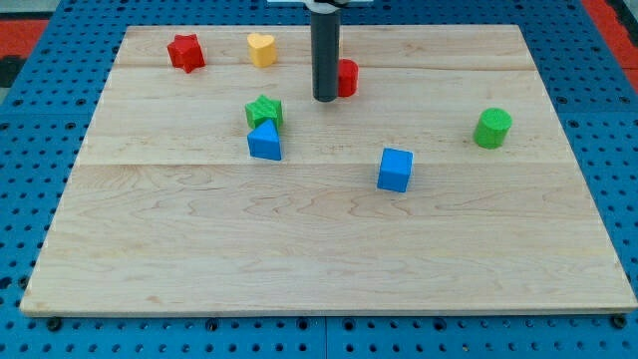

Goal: Move the red circle horizontally to the right of the yellow hexagon

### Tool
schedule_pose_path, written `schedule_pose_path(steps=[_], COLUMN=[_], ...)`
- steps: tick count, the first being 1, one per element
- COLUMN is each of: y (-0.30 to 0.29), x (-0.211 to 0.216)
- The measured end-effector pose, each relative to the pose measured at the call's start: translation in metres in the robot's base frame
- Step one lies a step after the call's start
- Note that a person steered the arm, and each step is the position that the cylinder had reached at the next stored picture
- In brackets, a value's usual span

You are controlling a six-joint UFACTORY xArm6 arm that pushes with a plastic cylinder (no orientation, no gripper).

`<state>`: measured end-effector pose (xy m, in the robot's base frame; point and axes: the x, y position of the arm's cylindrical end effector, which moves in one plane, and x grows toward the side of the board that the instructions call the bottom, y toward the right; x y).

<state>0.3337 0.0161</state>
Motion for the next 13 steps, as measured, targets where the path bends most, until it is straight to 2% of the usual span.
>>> schedule_pose_path(steps=[1, 2, 3, 5, 8, 9, 10, 12, 13], y=[0.028, -0.010, -0.014, 0.083, 0.136, 0.137, 0.097, 0.115, 0.110], x=[-0.017, -0.009, -0.038, -0.031, -0.046, -0.046, -0.015, -0.049, -0.046])
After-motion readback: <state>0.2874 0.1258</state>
